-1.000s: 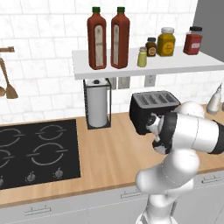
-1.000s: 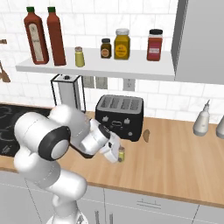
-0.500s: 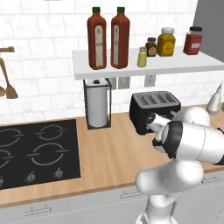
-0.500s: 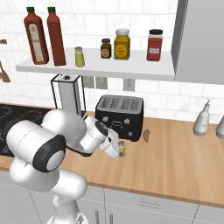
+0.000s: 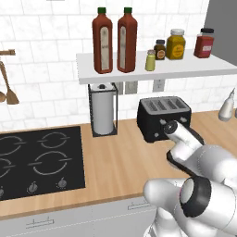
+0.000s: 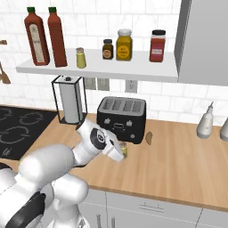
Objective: Put the shaker and condiment bottle from the counter next to their counterparts in the cabinet.
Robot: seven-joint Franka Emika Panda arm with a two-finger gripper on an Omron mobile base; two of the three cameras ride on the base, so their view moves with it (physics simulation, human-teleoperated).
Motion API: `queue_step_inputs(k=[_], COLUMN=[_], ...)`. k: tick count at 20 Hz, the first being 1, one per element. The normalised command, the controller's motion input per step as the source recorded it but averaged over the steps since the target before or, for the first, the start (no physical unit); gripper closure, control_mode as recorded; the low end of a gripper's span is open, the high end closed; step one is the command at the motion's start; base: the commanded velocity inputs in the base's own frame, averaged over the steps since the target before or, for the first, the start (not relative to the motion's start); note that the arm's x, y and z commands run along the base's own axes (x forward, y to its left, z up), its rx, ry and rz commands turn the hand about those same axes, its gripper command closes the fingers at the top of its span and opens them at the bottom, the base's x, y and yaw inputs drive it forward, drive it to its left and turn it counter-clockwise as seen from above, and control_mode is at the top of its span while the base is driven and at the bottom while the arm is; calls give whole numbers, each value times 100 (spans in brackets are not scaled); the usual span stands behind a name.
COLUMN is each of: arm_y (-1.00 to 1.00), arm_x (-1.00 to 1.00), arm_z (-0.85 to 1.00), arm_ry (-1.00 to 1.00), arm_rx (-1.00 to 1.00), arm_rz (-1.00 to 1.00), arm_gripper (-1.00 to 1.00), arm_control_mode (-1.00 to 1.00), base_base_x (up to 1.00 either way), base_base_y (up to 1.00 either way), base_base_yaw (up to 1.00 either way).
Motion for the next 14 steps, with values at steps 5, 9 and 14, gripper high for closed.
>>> queue_step_inputs(k=[5, 9, 14], arm_y=[0, 1, 4], arm_x=[-38, -24, -18], arm_z=[59, 66, 55], arm_ry=[0, 0, 0], arm_rx=[0, 0, 0], arm_rz=[20, 27, 31], arm_gripper=[100, 100, 100], arm_control_mode=[-100, -100, -100], base_base_x=[0, 0, 0], base_base_y=[0, 0, 0], base_base_yaw=[0, 0, 0])
